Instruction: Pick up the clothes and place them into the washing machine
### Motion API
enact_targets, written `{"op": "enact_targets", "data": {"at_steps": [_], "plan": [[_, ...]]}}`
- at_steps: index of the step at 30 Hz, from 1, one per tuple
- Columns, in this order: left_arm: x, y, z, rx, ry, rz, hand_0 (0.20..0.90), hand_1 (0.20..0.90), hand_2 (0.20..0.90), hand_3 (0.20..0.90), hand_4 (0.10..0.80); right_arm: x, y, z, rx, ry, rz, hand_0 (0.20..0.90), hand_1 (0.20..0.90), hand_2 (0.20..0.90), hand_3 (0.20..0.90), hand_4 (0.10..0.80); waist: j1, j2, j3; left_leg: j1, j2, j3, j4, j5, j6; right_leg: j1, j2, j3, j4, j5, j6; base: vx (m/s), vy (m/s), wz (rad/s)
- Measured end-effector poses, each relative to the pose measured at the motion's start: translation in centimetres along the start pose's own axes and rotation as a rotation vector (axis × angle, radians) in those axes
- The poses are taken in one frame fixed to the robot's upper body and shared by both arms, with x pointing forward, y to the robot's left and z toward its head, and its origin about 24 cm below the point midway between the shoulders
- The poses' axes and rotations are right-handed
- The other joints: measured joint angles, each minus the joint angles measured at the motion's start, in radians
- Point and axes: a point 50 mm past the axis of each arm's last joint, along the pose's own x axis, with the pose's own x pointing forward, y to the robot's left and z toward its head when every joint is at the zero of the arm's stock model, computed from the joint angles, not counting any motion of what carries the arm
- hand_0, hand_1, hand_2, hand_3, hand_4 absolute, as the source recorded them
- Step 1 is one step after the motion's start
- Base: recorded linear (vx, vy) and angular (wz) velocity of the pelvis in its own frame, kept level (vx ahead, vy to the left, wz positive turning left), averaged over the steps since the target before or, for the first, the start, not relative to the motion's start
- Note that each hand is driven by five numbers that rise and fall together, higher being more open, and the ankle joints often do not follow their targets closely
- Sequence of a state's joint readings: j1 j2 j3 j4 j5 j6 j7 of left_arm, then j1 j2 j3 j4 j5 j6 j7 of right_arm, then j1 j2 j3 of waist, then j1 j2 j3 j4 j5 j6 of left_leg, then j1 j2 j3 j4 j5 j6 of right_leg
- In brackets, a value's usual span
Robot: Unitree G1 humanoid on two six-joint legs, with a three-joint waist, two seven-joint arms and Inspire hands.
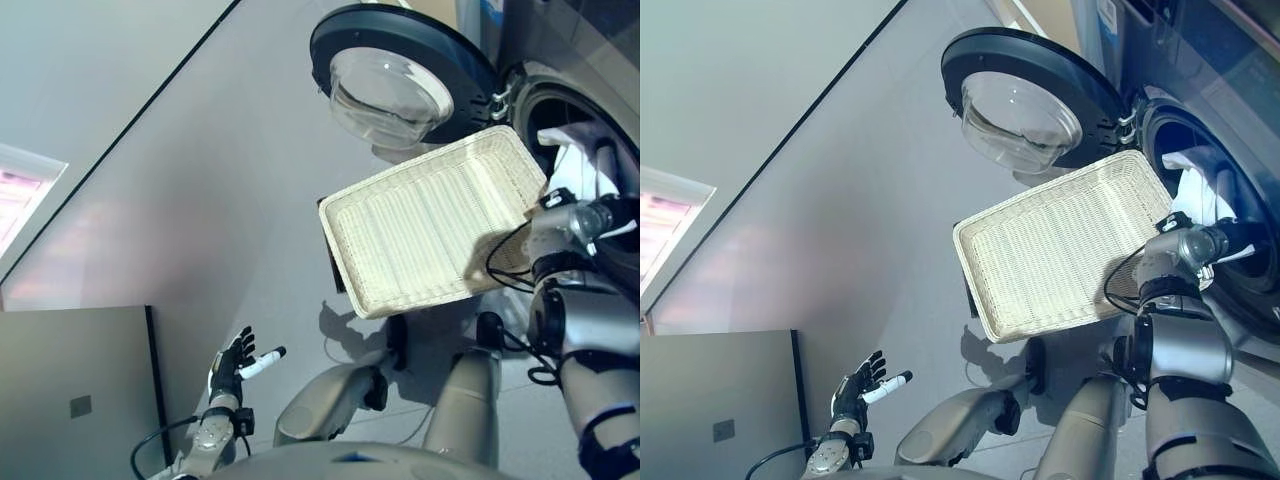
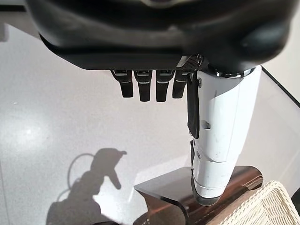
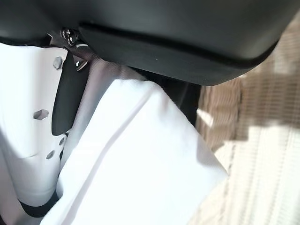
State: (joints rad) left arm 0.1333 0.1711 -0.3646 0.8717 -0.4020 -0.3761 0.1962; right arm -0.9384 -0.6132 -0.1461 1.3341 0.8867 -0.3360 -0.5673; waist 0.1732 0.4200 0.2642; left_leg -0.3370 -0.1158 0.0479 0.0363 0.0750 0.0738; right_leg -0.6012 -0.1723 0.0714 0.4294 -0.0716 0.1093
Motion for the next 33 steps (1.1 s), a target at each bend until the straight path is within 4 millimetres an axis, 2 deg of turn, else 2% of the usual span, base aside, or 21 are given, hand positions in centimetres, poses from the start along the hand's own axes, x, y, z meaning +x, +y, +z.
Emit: {"op": "enact_targets", "data": {"at_steps": [6,9,13,19,24,25,26,28,29,32,33], "plan": [[0.0,0.0,0.0,0.005,0.0,-0.001,0.9,0.9,0.9,0.9,0.8,-0.2,-0.2,-1.0,-0.106,0.012,0.019,0.9,0.9,0.9,0.9,0.8,0.001,0.001,0.0,-0.002,0.0,0.001,0.005,0.0,0.001,-0.001,0.001,0.002,0.0,0.0,-0.005,-0.008,0.001,0.0],[0.0,0.0,-0.1,0.009,0.002,-0.001,0.9,0.9,0.9,0.9,0.8,0.0,-0.7,-1.2,-0.229,-0.009,0.022,0.9,0.9,0.9,0.9,0.8,0.004,0.001,-0.001,-0.003,0.0,0.0,0.006,0.001,0.001,0.0,0.0,0.002,0.0,0.002,-0.004,-0.015,-0.006,0.0],[-0.1,-0.1,0.0,0.044,-0.005,-0.014,0.9,0.9,0.9,0.9,0.8,0.1,-1.1,-1.8,-0.514,-0.049,0.056,0.9,0.9,0.9,0.9,0.8,0.005,0.0,0.0,-0.003,0.001,0.0,0.007,0.001,0.001,0.001,0.001,0.0,0.002,0.005,0.0,0.0,0.0,0.0],[-0.1,0.0,-0.1,0.049,-0.006,-0.013,0.9,0.9,0.9,0.9,0.8,0.0,-0.8,-1.8,-0.537,-0.064,0.074,0.9,0.9,0.9,0.9,0.8,0.006,0.0,0.0,-0.003,0.002,0.001,0.01,0.001,0.001,0.002,0.002,0.0,0.0,0.007,-0.003,0.0,0.0,0.0],[-0.1,0.0,-0.1,0.049,-0.005,-0.012,0.9,0.9,0.9,0.9,0.8,0.0,-0.9,-1.8,-0.491,-0.047,0.064,0.9,0.9,0.9,0.9,0.8,0.004,0.0,0.0,-0.004,0.002,0.001,0.009,0.0,0.001,0.001,0.003,0.002,-0.003,0.005,-0.008,0.0,0.0,0.0],[-0.1,0.0,-0.1,0.048,-0.005,-0.012,0.9,0.9,0.9,0.9,0.8,0.0,-0.9,-1.8,-0.482,-0.043,0.061,0.815,0.815,0.815,0.815,0.739,0.004,0.001,-0.001,-0.004,0.002,0.0,0.008,0.0,0.001,0.001,0.003,0.002,-0.004,0.004,-0.007,0.0,0.0,0.0],[-0.1,0.0,-0.1,0.048,-0.005,-0.012,0.9,0.9,0.9,0.9,0.8,0.0,-0.9,-1.8,-0.472,-0.038,0.058,0.535,0.535,0.535,0.535,0.539,0.004,0.001,-0.001,-0.004,0.002,0.0,0.007,0.0,0.001,0.001,0.003,0.002,-0.004,0.005,-0.008,0.0,0.0,0.0],[-0.1,0.0,-0.1,0.048,-0.005,-0.011,0.9,0.9,0.9,0.9,0.8,0.1,-1.0,-1.7,-0.46,-0.033,0.051,0.447,0.447,0.447,0.447,0.476,0.005,0.001,-0.001,-0.004,0.003,0.0,0.005,0.001,0.001,0.001,0.003,0.002,-0.006,0.006,-0.008,0.0,0.0,0.0],[-0.1,0.0,-0.1,0.048,-0.005,-0.011,0.9,0.9,0.9,0.9,0.8,0.1,-1.0,-1.7,-0.46,-0.033,0.05,0.2,0.2,0.2,0.2,0.3,0.005,0.001,-0.001,-0.004,0.003,0.0,0.005,0.0,0.001,0.001,0.004,0.002,-0.006,0.01,-0.004,0.0,0.0,0.0],[-0.1,0.0,-0.1,0.047,-0.005,-0.011,0.9,0.9,0.9,0.9,0.8,0.0,-0.7,-1.4,-0.436,-0.041,0.048,0.2,0.2,0.2,0.2,0.3,0.005,0.001,-0.001,-0.004,0.004,0.0,0.001,0.001,0.001,0.0,0.005,0.002,-0.009,0.01,-0.004,0.026,0.0,-0.01],[-0.1,0.0,-0.1,0.044,-0.004,-0.01,0.9,0.9,0.9,0.9,0.8,-0.2,-0.1,-1.2,-0.401,-0.058,0.062,0.2,0.2,0.2,0.2,0.3,0.005,0.001,-0.001,-0.004,0.005,0.0,-0.003,0.001,0.001,0.0,0.006,0.002,-0.014,0.01,-0.005,0.0,0.0,0.0]]}}
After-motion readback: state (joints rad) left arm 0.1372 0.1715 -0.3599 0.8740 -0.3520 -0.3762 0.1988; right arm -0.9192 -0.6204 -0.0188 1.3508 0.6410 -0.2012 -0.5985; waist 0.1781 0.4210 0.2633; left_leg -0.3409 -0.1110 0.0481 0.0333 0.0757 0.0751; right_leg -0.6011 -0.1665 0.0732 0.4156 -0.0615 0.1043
